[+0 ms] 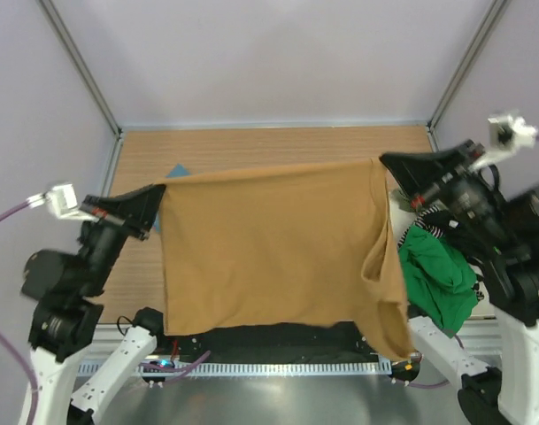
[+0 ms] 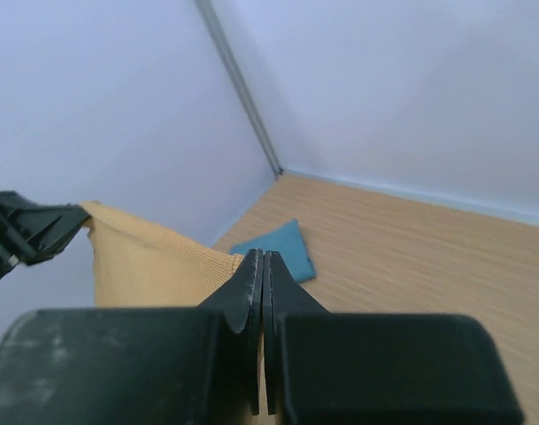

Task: Fold and stack the tank tops
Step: Flatten the tank top out

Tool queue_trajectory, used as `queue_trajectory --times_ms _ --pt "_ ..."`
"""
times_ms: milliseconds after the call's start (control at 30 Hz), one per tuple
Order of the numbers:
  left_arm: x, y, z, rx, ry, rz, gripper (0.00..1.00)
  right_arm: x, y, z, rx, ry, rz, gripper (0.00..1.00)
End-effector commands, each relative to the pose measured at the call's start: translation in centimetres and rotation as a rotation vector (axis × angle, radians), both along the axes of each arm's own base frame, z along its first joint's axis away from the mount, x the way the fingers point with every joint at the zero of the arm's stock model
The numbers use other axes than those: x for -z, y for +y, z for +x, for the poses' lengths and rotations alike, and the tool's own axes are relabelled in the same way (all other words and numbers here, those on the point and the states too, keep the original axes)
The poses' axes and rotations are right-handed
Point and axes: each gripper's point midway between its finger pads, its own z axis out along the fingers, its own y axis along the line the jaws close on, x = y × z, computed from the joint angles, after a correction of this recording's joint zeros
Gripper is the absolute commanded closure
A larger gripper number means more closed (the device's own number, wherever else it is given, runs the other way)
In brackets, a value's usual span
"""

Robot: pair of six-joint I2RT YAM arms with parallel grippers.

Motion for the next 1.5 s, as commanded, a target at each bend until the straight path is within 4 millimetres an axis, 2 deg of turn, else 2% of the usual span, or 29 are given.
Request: queue_trajectory --times_ms 0,33,67,100,133,167,200,233,267,300,333,367,400,433,467,533,567,633,667,733,767,833,867,900,967,1033,1100,1300,1467 --pt "6.9 -0.8 6.8 -0.102 0.236 0.047 1.0 7.0 -0.9 10.2 0.209 0.287 -0.081 0.99" --pt "10.3 -1.3 8.3 -0.11 0.297 0.069 1.0 9.5 -0.5 12.9 0.225 0.354 -0.108 0.99" --pt "10.7 -1.1 9.5 -0.143 0.283 0.034 1.0 11.7 -0.3 15.0 0.242 0.383 -0.12 0.99" --pt "12.6 -1.3 11.0 -0.166 0.315 0.035 1.0 13.2 -0.3 16.4 0.262 0.412 -0.127 0.99" --pt "14.9 -1.6 12.4 -0.179 0.322 0.027 1.0 16.2 -0.1 19.5 0.299 0.463 -0.133 0.99" --pt "17.8 -1.7 13.3 -0.202 0.39 0.051 1.0 18.2 0.0 20.5 0.307 0.514 -0.149 0.99" --pt "17.7 -1.7 14.6 -0.225 0.365 0.009 1.0 19.0 0.2 22.3 0.319 0.506 -0.139 0.95" --pt "21.5 -2.4 16.5 -0.236 0.447 0.049 1.0 20.2 0.1 23.8 0.348 0.523 -0.138 0.92" --pt "21.6 -2.9 17.7 -0.234 0.425 0.038 1.0 20.9 0.4 25.1 0.348 0.533 -0.125 0.89" --pt "22.7 -3.3 18.7 -0.234 0.441 0.05 0.89 23.0 1.0 27.7 0.35 0.553 -0.13 0.67" --pt "25.9 -4.0 20.7 -0.243 0.516 0.102 0.69 23.7 1.0 28.9 0.37 0.564 -0.119 0.46" --pt "27.3 -4.2 21.4 -0.249 0.572 0.145 0.43 23.3 0.9 30.4 0.395 0.561 -0.106 0.39" --pt "28.5 -4.5 22.1 -0.254 0.631 0.186 0.25 25.6 1.2 31.5 0.397 0.619 -0.133 0.36" --pt "26.6 -4.8 23.4 -0.261 0.623 0.209 0.25 25.9 1.3 31.7 0.392 0.64 -0.141 0.34" --pt "27.9 -4.7 23.4 -0.269 0.684 0.247 0.25 26.2 1.8 31.3 0.367 0.654 -0.147 0.34" --pt "27.1 -4.3 23.3 -0.284 0.667 0.242 0.2 26.2 1.6 30.4 0.366 0.643 -0.152 0.33" --pt "25.8 -4.0 22.7 -0.29 0.636 0.224 0.18 28.2 1.2 29.5 0.376 0.688 -0.176 0.33" --pt "25.4 -3.7 21.7 -0.284 0.64 0.226 0.16 28.9 0.5 27.8 0.387 0.716 -0.211 0.34" --pt "25.5 -3.4 20.4 -0.272 0.667 0.233 0.16 31.2 0.1 26.2 0.385 0.781 -0.247 0.35" --pt "25.8 -3.7 18.8 -0.235 0.697 0.233 0.18 31.6 0.2 23.9 0.35 0.8 -0.244 0.41" --pt "26.8 -3.8 17.6 -0.211 0.743 0.246 0.18 34.0 0.0 22.2 0.342 0.856 -0.262 0.42" --pt "27.5 -4.2 15.3 -0.183 0.771 0.251 0.21 34.5 -0.2 20.1 0.345 0.872 -0.259 0.48" --pt "28.5 -4.3 14.0 -0.17 0.822 0.248 0.22 36.6 -0.5 18.6 0.348 0.919 -0.281 0.5" --pt "29.4 -4.7 12.5 -0.139 0.841 0.253 0.24 37.1 -0.5 17.6 0.345 0.933 -0.288 0.53" --pt "32.0 -5.5 9.9 -0.094 0.92 0.259 0.26 39.2 -1.0 15.2 0.35 0.985 -0.31 0.53" --pt "33.1 -5.7 7.9 -0.066 0.95 0.266 0.27 41.6 -1.0 13.0 0.345 1.046 -0.346 0.52" --pt "35.1 -6.0 5.9 -0.046 1.005 0.28 0.27 43.6 -0.5 10.9 0.322 1.081 -0.385 0.45" --pt "39.0 -6.8 2.6 -0.005 1.119 0.289 0.28 47.4 0.7 7.7 0.31 1.135 -0.432 0.4" --pt "41.4 -7.7 1.5 0.001 1.192 0.266 0.27 49.5 0.1 8.7 0.384 1.139 -0.414 0.43"
